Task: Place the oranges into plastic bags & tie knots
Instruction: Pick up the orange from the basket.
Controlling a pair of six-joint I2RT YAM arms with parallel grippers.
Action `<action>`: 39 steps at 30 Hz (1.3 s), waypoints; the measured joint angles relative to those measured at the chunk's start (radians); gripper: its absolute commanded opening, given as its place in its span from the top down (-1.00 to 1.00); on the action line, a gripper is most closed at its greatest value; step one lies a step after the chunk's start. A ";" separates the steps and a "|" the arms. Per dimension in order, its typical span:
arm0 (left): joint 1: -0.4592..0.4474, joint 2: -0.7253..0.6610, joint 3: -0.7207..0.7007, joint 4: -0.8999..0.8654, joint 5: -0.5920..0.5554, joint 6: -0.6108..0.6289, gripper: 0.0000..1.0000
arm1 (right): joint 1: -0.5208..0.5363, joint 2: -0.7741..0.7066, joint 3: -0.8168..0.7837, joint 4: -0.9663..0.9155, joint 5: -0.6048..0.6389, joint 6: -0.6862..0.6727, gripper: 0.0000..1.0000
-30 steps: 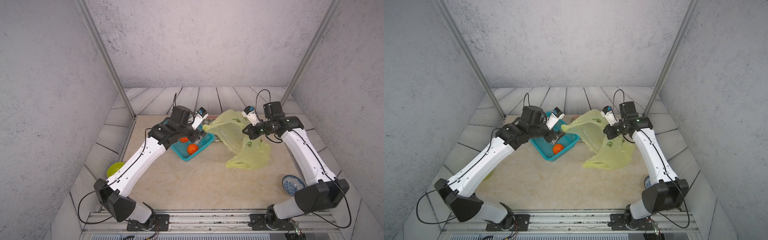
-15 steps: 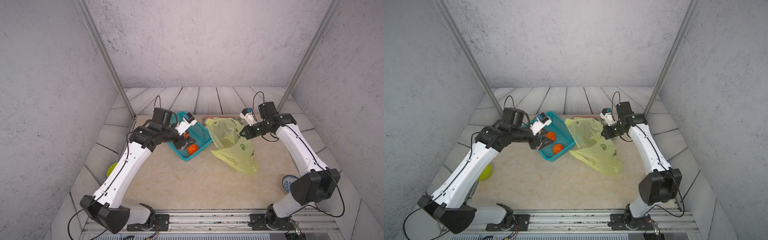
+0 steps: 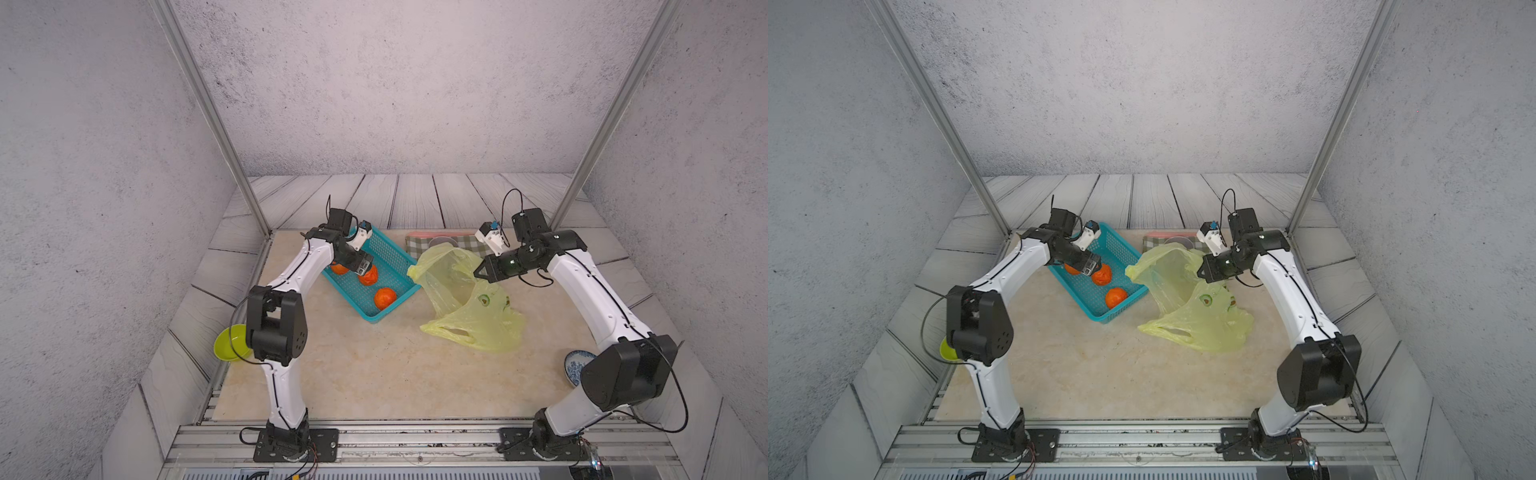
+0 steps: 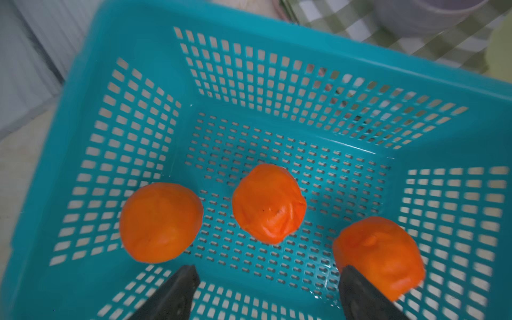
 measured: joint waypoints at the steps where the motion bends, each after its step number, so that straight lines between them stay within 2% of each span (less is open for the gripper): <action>1: 0.000 0.054 0.053 -0.021 -0.001 -0.002 -0.74 | 0.000 0.000 -0.001 0.002 -0.001 0.000 0.92; 5: -0.002 0.212 0.224 -0.087 0.010 -0.019 -0.81 | 0.000 0.000 -0.001 0.010 -0.014 0.002 0.92; 9: -0.006 0.284 0.298 -0.150 0.034 -0.037 -0.82 | 0.001 0.000 -0.002 0.012 -0.018 0.002 0.92; 13: -0.009 0.298 0.302 -0.191 0.050 -0.048 -0.81 | 0.001 0.000 -0.002 0.018 -0.023 0.003 0.92; 19: -0.011 0.307 0.302 -0.211 0.072 -0.063 -0.52 | 0.001 0.001 -0.002 0.024 -0.030 0.003 0.92; 21: -0.010 0.312 0.304 -0.207 0.084 -0.069 -0.55 | 0.002 0.001 -0.002 0.025 -0.032 0.003 0.92; 24: -0.010 0.314 0.306 -0.211 0.089 -0.073 -0.71 | 0.008 0.001 -0.002 0.025 -0.032 0.006 0.92; 27: -0.012 0.323 0.306 -0.216 0.090 -0.076 -0.69 | 0.014 0.001 -0.002 0.025 -0.033 0.008 0.92; 33: -0.012 0.324 0.317 -0.240 0.090 -0.071 0.01 | 0.024 0.001 -0.002 0.025 -0.032 0.010 0.92; 36: -0.007 0.275 0.275 -0.229 0.101 -0.070 0.20 | 0.025 0.001 -0.002 0.025 -0.018 0.018 0.92; 39: -0.003 0.127 0.172 -0.201 0.121 -0.067 0.27 | 0.025 0.001 -0.002 0.025 -0.009 0.028 0.92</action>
